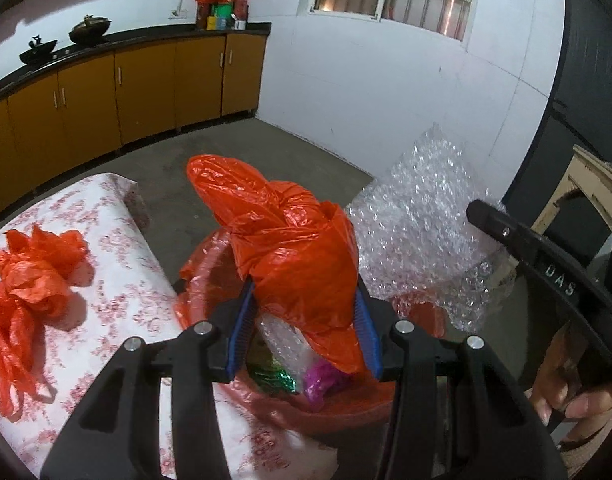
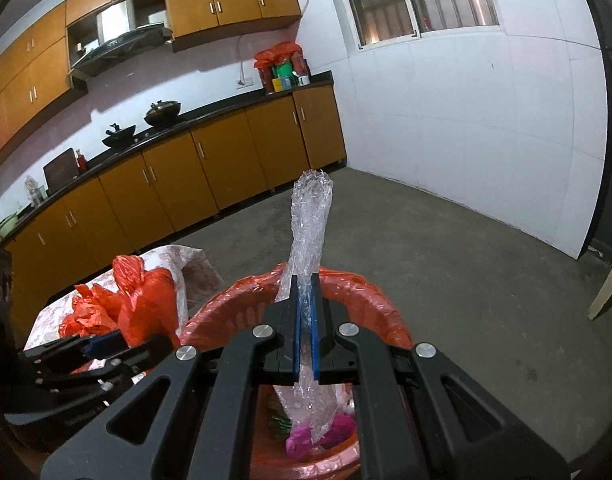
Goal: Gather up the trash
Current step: 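Carry the orange bag and clear roll over the basket and open both grippers, then return both tools to the table and grasp an orange bag with the right gripper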
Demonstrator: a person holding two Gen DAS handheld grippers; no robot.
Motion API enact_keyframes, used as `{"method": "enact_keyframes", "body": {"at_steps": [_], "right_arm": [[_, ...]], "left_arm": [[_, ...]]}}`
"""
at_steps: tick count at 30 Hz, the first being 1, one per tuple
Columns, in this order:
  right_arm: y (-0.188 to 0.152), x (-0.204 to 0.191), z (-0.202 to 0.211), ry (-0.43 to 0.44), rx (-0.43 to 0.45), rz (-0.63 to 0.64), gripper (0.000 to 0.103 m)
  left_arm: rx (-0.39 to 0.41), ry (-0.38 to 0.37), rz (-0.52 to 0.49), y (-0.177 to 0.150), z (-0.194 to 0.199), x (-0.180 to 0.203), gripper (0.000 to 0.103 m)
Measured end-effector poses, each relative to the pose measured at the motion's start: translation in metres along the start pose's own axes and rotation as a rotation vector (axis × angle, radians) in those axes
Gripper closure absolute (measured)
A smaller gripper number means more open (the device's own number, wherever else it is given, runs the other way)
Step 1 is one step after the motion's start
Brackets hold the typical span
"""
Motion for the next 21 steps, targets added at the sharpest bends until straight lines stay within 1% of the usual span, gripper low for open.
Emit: {"method": "enact_keyframes", "body": {"at_steps": [4,9,10,11,12,13,14,16,19,21], "right_arm": [[-0.001,0.001,-0.001,-0.004,-0.005,-0.004,0.099],[-0.002,0.005,-0.003,0.008,-0.013,-0.009,0.097],[-0.003,0.005,-0.004,0.017,-0.019,-0.012,0.094],[-0.004,0.006,-0.003,0.023,-0.021,-0.015,0.086],[-0.004,0.007,-0.003,0.023,-0.020,-0.017,0.081],[-0.004,0.008,-0.003,0.022,-0.017,-0.019,0.071],[-0.004,0.008,-0.002,0.021,-0.014,-0.019,0.065],[-0.005,0.008,0.000,0.019,-0.012,-0.012,0.065],[-0.004,0.003,0.000,0.012,-0.014,0.011,0.062],[-0.003,-0.003,0.000,0.009,-0.013,0.028,0.061]], "left_arm": [[-0.020,0.005,0.000,-0.004,-0.013,0.001,0.055],[-0.035,0.020,0.001,-0.007,-0.021,0.000,0.049],[-0.037,0.025,0.005,-0.007,-0.022,-0.001,0.046],[-0.037,0.030,0.008,-0.008,-0.022,-0.004,0.044],[-0.036,0.036,0.013,-0.009,-0.022,-0.007,0.043],[-0.036,0.041,0.018,-0.009,-0.021,-0.009,0.043],[-0.034,0.049,0.025,-0.010,-0.020,-0.013,0.043],[-0.023,0.069,0.040,-0.012,-0.015,-0.021,0.042],[0.008,0.108,0.058,-0.015,-0.004,-0.033,0.036],[0.030,0.139,0.062,-0.018,0.005,-0.042,0.034]]}}
Point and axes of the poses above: each gripper's, at about its wrist camera, not at the fingertips, and z roughly against the way its jaws point, x to its right, y to its top, the point moved 1 cm from there along -z, roughly the way its jaws point, and after that the axes turned 13 degrees about z, right-handed, at the moved point
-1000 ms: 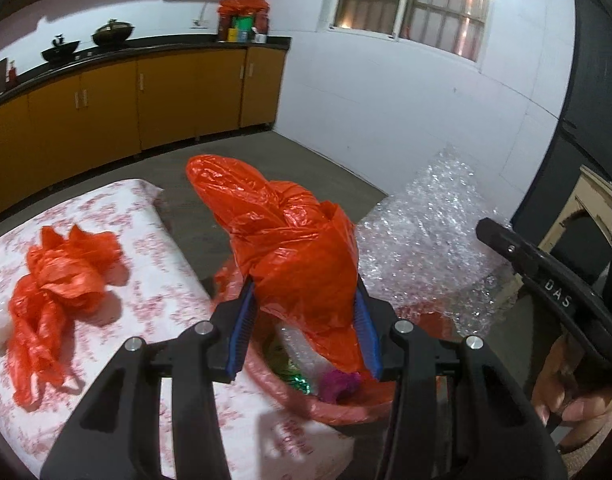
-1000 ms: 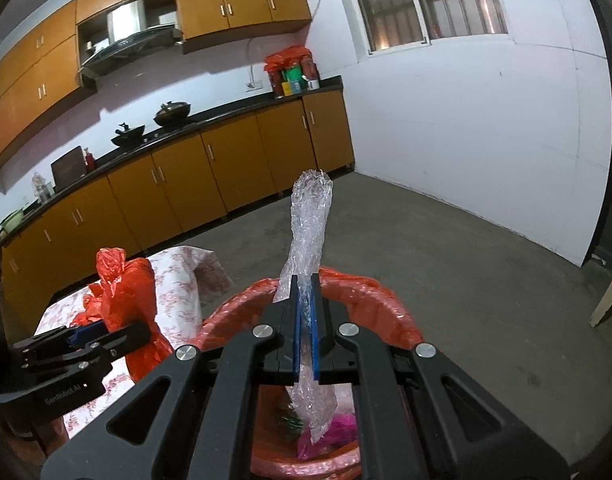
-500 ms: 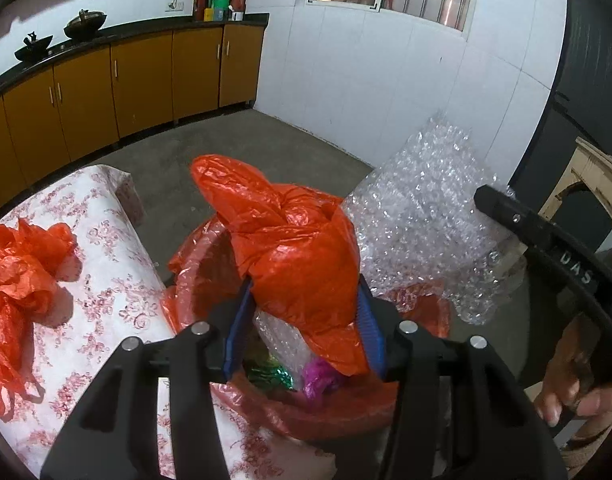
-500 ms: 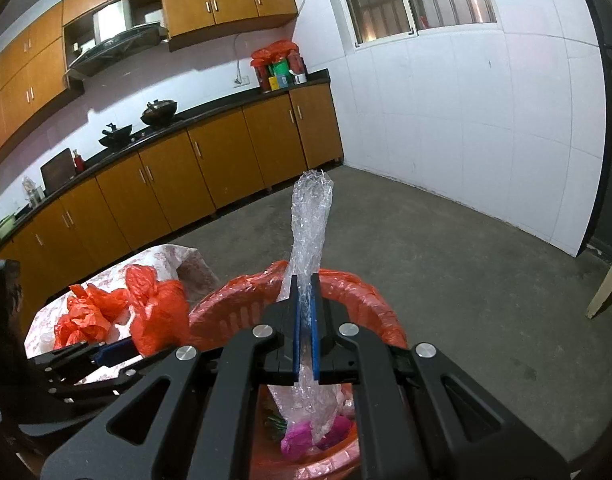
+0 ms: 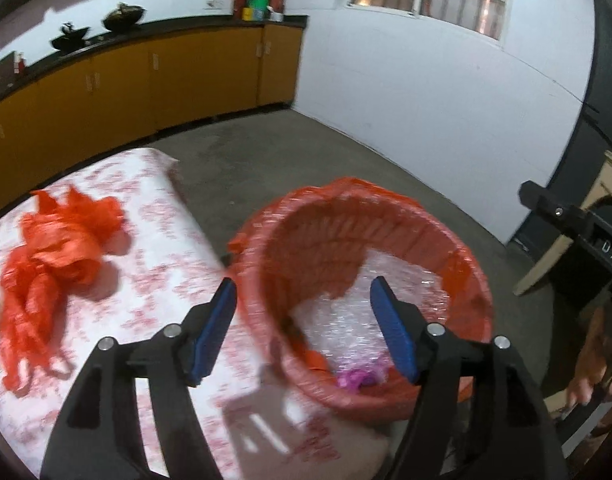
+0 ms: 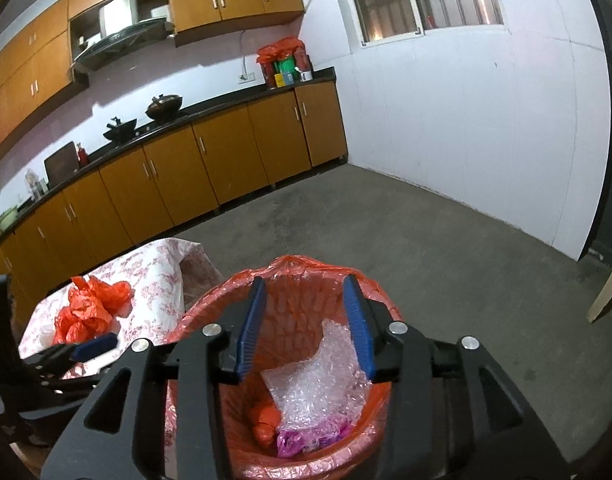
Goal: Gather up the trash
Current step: 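Return both tools to the table and grasp an orange bag with the right gripper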
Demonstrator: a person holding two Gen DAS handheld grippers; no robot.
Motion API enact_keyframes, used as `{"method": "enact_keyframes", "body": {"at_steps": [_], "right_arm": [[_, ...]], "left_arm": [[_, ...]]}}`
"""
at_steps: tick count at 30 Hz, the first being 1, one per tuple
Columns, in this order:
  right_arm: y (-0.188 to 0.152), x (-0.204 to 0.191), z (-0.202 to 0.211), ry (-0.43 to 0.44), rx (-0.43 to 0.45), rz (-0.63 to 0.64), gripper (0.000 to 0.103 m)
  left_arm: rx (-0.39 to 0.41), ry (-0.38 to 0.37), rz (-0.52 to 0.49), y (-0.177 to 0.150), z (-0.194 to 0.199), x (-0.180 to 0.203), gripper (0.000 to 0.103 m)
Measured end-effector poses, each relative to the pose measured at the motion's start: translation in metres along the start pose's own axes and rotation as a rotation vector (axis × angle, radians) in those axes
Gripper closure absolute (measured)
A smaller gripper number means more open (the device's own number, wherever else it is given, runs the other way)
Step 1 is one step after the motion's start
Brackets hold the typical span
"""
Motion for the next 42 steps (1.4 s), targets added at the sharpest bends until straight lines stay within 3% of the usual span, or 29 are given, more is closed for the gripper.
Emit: {"method": "enact_keyframes", "body": {"at_steps": [11,22,31,35,42], "right_arm": [[0.006,-0.056,-0.010,0.105,-0.029,0.072,0.061],[0.010,-0.149,-0.028,0.264,-0.064,0.193,0.061],[0.015,-0.232,-0.061,0.395,-0.107,0.255,0.061],[0.016,-0.267,-0.081,0.413,-0.104,0.289,0.034],[0.013,-0.302,-0.125,0.424,-0.157,0.339,0.033]], "left_arm": [[0.084,0.164,0.126,-0.010,0.051,-0.087,0.027],[0.152,0.344,0.271,-0.031,0.104,-0.189,0.026],[0.210,0.431,0.394,-0.042,0.137,-0.255,0.025],[0.230,0.451,0.439,-0.044,0.145,-0.276,0.024],[0.240,0.468,0.497,-0.047,0.150,-0.308,0.023]]}}
Point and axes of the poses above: each gripper's, at about its wrist camera, not at the fingertips, and z roughly against the way its jaws point, x to its right, y to its top, the point moved 1 cm from there along -z, roughly the way its jaws point, and after that the axes turned 13 degrees about z, right-handed, at the moved point
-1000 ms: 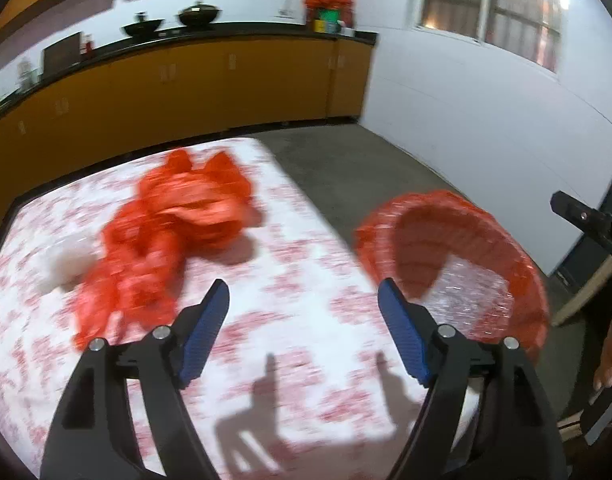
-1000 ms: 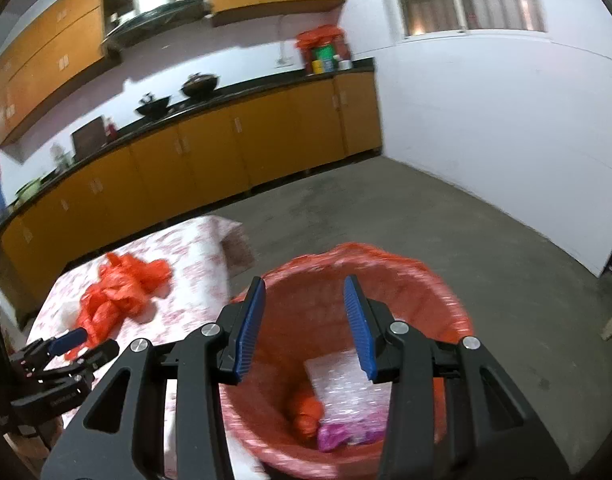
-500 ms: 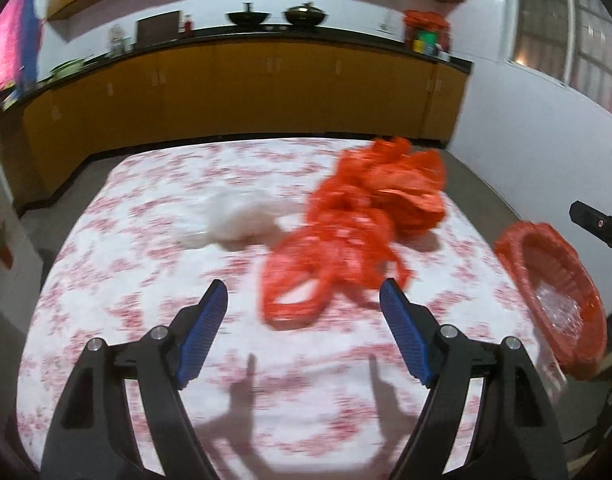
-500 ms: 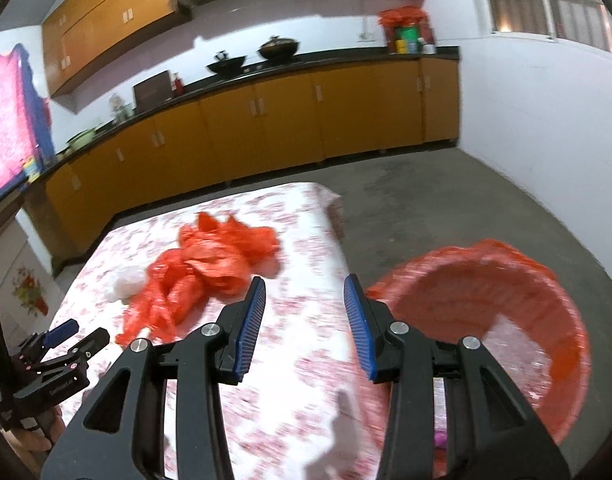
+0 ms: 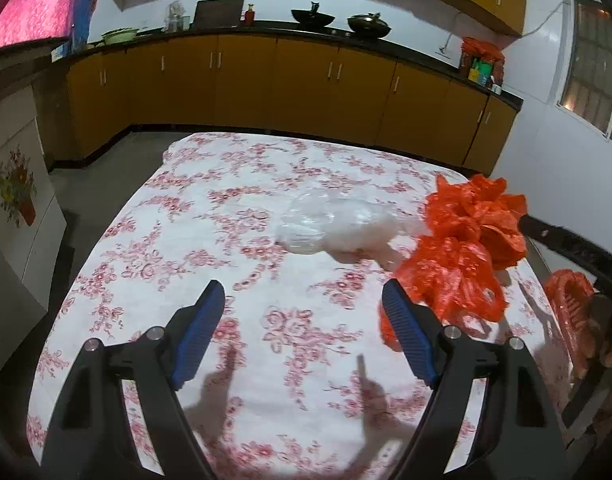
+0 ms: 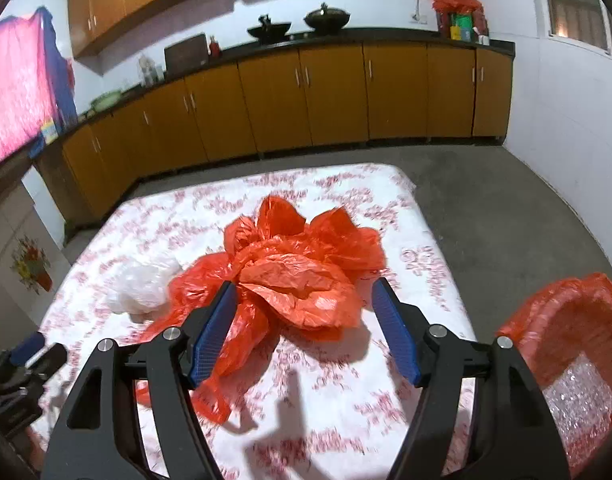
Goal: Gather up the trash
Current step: 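Return both tools to the table and grasp an orange bag with the right gripper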
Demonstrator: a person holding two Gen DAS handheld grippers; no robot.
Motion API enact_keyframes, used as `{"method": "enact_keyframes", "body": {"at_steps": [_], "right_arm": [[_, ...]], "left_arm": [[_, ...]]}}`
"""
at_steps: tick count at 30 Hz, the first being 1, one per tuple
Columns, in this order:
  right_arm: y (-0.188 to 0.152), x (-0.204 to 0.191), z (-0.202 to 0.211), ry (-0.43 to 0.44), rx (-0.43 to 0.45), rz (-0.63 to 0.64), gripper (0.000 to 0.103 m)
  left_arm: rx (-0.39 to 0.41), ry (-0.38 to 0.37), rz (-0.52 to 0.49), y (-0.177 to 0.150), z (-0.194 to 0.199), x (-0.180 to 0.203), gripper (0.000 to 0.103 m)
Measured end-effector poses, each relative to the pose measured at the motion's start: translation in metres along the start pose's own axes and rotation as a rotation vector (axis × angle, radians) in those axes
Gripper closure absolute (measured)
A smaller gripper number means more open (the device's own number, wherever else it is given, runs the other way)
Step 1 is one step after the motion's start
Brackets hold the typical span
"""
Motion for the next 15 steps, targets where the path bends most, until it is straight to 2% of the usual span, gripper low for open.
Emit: {"method": "enact_keyframes", "body": {"at_steps": [10,12,14,15], "right_arm": [[0.000,-0.013,-0.031,-0.020,-0.051,0.082,0.034],[0.000,-0.013,-0.036,-0.019,-0.066,0.092,0.044],[-0.001,-0.014,-0.038,-0.019,-0.079,0.101,0.061],[-0.001,-0.013,-0.038,-0.019,-0.080,0.101,0.064]], "left_arm": [[-0.013,-0.002,0.022,0.004,-0.013,-0.012,0.023],[-0.017,-0.006,0.019,0.004,-0.014,-0.011,0.023],[-0.022,-0.010,0.017,0.003,-0.014,-0.009,0.023],[-0.024,-0.012,0.017,0.002,-0.014,-0.008,0.023]]}}
Point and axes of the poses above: each gripper's, at about its wrist camera, not at the fingertips, and z roughly against the way its jaws point, x to its right, y to its top, the point moved 1 cm from there along -z, roughly the way its jaws point, and after that the axes turned 13 degrees about z, right-handed, at the moved point
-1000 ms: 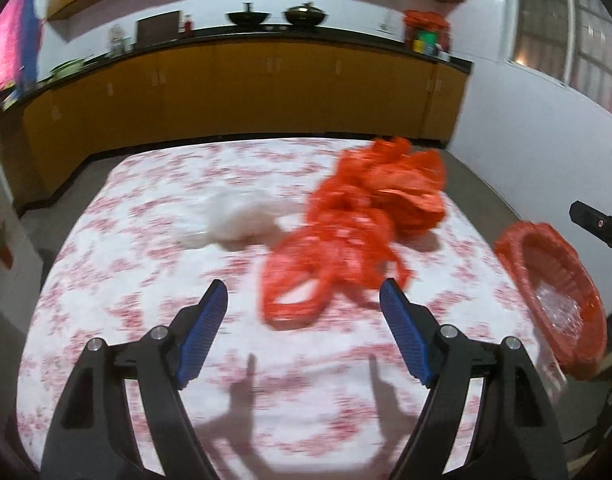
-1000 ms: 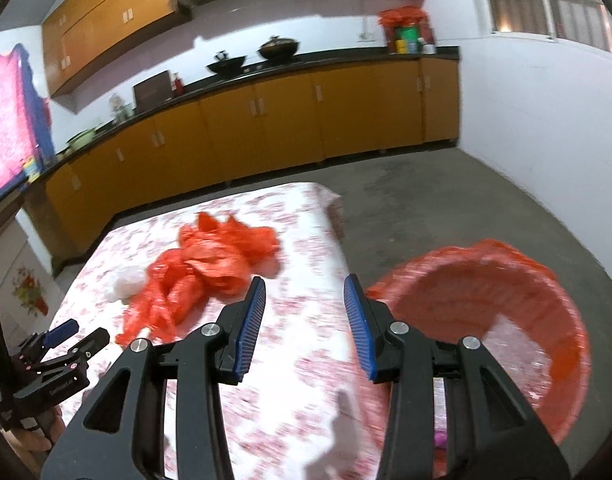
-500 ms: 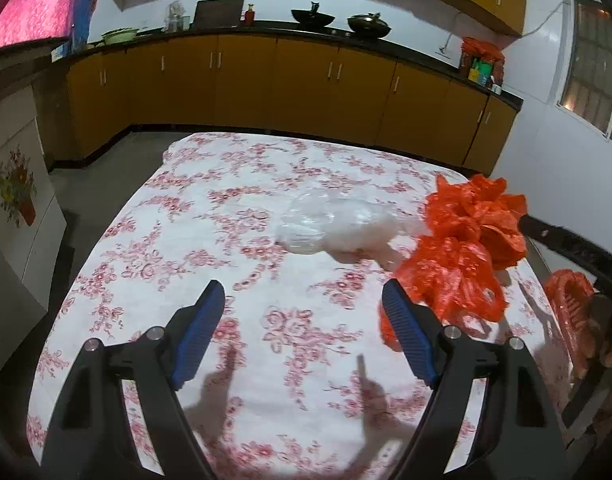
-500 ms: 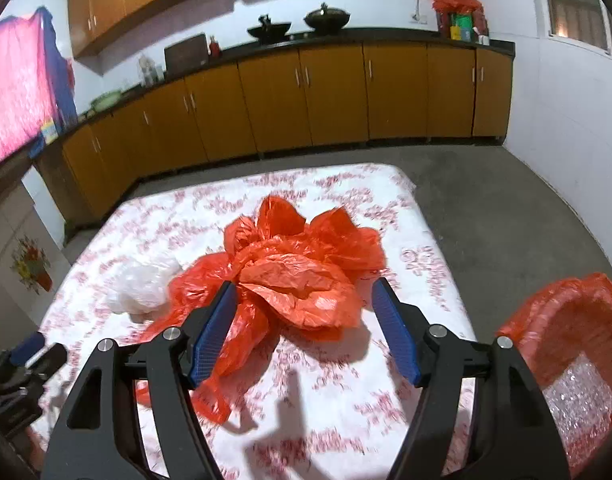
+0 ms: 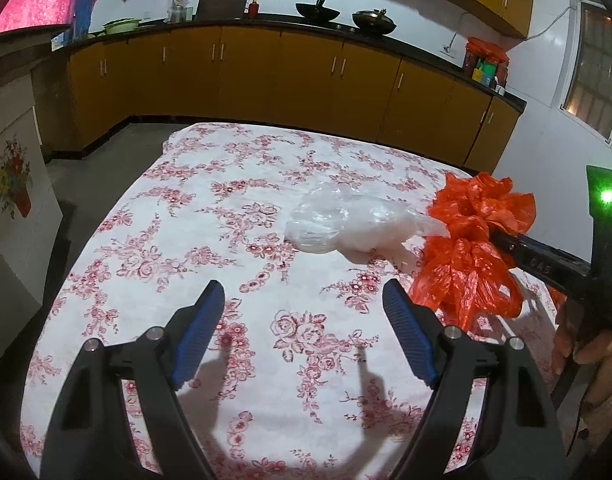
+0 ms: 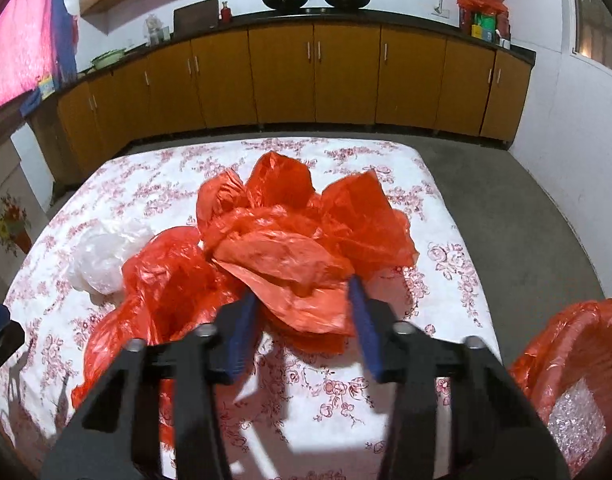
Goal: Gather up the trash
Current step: 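Return both tools to the table and grasp an orange bag with the right gripper, then grasp another orange bag with the left gripper while the right gripper lifts its orange bag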
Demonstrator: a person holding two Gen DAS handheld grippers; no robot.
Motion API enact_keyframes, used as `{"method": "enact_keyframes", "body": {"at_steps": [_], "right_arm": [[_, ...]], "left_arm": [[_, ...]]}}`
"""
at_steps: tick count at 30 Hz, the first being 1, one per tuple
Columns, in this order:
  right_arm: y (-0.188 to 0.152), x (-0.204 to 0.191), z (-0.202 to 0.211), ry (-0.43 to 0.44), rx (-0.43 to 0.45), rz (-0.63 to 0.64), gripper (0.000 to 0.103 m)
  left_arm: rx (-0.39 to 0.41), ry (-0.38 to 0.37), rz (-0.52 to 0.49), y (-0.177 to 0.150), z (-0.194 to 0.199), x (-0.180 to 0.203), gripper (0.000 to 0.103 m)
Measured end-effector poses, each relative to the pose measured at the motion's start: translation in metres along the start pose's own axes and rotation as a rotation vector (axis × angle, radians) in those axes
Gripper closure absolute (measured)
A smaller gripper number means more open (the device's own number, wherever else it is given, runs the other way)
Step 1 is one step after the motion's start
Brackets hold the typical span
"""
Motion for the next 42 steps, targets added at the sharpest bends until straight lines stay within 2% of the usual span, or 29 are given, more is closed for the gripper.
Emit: {"method": "enact_keyframes", "body": {"at_steps": [1,4,8,19,27,32,38,42], "right_arm": [[-0.001,0.001,0.000,0.000,0.001,0.001,0.073],[-0.002,0.003,0.003,0.012,0.006,-0.005,0.087],[-0.002,0.005,0.011,0.031,0.024,-0.010,0.092],[-0.003,0.014,0.059,0.059,0.126,-0.061,0.093],[-0.014,0.034,0.091,0.009,0.172,-0.112,0.093],[-0.026,0.051,0.108,-0.043,0.182,-0.136,0.093],[-0.044,0.068,0.115,-0.072,0.164,-0.181,0.093],[-0.053,0.076,0.117,-0.082,0.156,-0.199,0.093]], "left_arm": [[-0.002,-0.002,0.000,0.000,0.000,0.001,0.023],[-0.009,-0.009,0.000,-0.001,-0.002,0.003,0.023],[-0.014,-0.018,-0.006,-0.002,-0.001,0.009,0.023],[-0.026,-0.053,-0.030,-0.006,0.004,0.028,0.023],[-0.044,-0.103,-0.062,-0.009,0.002,0.058,0.022],[-0.059,-0.127,-0.116,-0.012,-0.008,0.097,0.021],[-0.115,-0.070,-0.173,-0.023,-0.042,0.132,0.021],[-0.160,-0.037,-0.171,-0.029,-0.063,0.139,0.021]]}}
Point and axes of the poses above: each gripper's, at about its wrist camera, not at the fingertips, and z roughly against the way its jaws point, x to its right, y to its top, the point moved 1 cm from there along -z, roughly the way its jaws point, and after that the axes turned 13 degrees about z, right-handed, at the moved point
